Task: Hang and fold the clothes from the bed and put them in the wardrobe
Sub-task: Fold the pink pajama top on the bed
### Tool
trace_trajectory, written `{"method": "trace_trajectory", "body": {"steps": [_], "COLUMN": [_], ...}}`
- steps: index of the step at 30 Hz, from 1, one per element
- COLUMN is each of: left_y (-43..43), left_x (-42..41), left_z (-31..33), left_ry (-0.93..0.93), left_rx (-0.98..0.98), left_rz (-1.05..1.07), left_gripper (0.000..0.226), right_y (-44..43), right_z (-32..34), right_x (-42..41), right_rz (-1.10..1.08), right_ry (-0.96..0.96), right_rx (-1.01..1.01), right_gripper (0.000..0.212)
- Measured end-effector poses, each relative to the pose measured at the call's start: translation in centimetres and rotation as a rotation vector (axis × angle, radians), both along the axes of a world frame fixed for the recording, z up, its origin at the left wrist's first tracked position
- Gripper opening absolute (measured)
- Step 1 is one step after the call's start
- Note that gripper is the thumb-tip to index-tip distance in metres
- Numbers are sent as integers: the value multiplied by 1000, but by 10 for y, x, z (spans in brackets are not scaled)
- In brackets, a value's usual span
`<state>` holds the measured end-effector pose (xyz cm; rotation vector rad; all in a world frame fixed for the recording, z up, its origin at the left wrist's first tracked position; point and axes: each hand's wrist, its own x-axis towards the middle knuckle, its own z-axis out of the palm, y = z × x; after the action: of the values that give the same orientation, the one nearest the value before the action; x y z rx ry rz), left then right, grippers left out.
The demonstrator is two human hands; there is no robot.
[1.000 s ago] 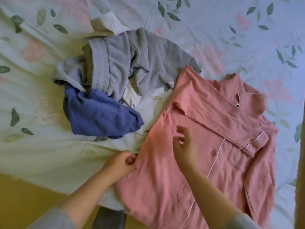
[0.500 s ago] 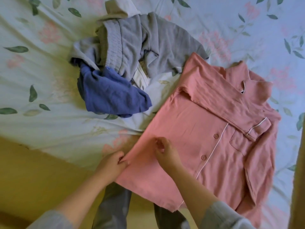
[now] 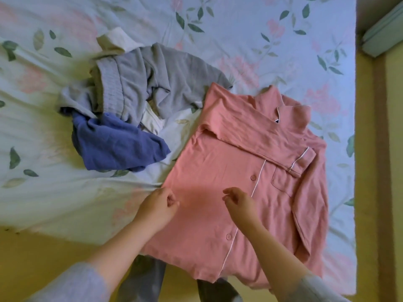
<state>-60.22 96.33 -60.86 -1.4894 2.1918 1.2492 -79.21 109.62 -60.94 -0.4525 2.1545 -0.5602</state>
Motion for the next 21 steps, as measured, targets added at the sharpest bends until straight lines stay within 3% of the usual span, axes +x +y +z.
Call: {"method": "trace_trajectory", "body": {"steps": [7, 13, 21], "left_y": [18, 53, 103], "left_x": [-84, -167, -278], "left_z": [21, 28, 19], "left_ry": [73, 109, 154], "left_rx": [66, 94, 16], "left_rz": [-117, -278, -422], "left_gripper": [14, 4, 3], "right_y": [61, 132, 175], "right_z": [28, 32, -1], "right_x": [-67, -138, -201], "right_rz": [-261, -445, -569], "right_ry": [72, 291, 192], "right_rx": [-23, 63, 40], "right_gripper": [20, 27, 39]}}
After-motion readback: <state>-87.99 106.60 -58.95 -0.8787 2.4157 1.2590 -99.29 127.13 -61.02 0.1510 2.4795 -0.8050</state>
